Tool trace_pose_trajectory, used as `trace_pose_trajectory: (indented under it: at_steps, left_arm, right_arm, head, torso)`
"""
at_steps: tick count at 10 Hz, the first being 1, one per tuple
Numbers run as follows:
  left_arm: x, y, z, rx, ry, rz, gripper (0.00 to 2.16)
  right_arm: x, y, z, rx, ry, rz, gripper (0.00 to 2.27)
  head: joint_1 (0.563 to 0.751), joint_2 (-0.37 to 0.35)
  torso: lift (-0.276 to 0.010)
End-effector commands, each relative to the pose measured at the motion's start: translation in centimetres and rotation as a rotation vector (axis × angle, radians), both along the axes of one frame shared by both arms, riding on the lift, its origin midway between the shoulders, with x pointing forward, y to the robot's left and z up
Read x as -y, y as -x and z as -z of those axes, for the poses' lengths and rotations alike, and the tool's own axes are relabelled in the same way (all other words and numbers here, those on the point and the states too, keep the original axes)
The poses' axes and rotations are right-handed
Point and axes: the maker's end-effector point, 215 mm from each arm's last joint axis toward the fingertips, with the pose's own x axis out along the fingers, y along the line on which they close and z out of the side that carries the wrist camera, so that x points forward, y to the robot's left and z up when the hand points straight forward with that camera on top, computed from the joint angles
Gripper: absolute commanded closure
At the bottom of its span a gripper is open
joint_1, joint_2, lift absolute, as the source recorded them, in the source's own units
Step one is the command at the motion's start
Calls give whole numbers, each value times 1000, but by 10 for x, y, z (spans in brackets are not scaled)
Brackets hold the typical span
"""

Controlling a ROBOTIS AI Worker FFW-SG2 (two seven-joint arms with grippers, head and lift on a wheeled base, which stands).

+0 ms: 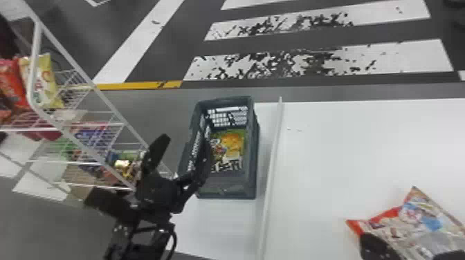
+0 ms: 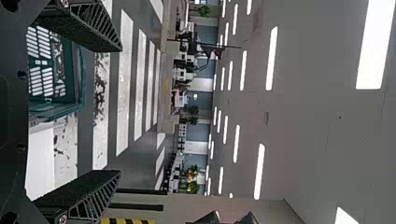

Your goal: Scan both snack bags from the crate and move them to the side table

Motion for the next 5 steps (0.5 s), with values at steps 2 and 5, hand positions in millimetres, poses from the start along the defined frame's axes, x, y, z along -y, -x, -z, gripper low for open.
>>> trace_pose_trajectory:
  at_steps: [2,5]
  left_arm:
    - [3,0,3,-3,3,9,60]
    - [4,-2,5,-3,6,12,60]
  right_arm:
    - [-6,17,20,-67,17,-23,2243]
    - [-3,27,46,-131,35,-30,2243]
  head:
    - [695,350]
    - [695,350]
  torso:
    - [-29]
    - [-29]
